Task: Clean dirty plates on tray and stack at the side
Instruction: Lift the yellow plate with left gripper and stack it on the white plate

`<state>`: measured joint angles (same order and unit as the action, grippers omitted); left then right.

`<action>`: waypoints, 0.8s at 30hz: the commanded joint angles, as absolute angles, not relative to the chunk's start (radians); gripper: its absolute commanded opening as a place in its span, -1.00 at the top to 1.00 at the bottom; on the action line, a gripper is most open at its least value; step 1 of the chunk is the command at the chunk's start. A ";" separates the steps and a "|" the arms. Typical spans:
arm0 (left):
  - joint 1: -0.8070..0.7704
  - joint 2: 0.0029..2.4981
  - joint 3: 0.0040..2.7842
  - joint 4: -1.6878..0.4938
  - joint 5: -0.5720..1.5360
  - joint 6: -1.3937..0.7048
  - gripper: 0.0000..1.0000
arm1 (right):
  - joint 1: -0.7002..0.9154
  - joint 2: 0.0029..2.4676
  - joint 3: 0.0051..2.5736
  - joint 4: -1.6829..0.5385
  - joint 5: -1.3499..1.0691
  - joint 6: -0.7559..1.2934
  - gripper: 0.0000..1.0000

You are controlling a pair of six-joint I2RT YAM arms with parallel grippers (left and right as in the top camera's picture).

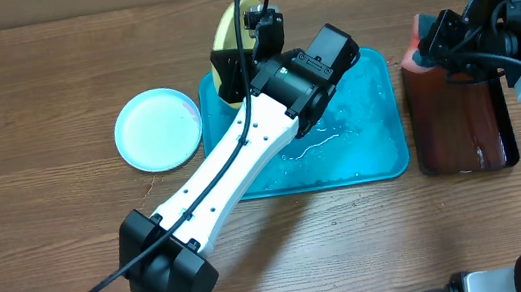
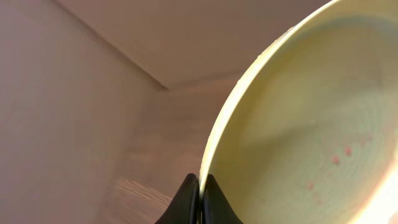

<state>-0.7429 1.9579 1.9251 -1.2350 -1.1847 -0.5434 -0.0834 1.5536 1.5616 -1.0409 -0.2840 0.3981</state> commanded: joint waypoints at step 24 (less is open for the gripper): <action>0.029 1.909 1.893 -1.295 0.038 -0.133 0.91 | -0.082 1.675 1.457 -1.087 0.191 0.271 0.90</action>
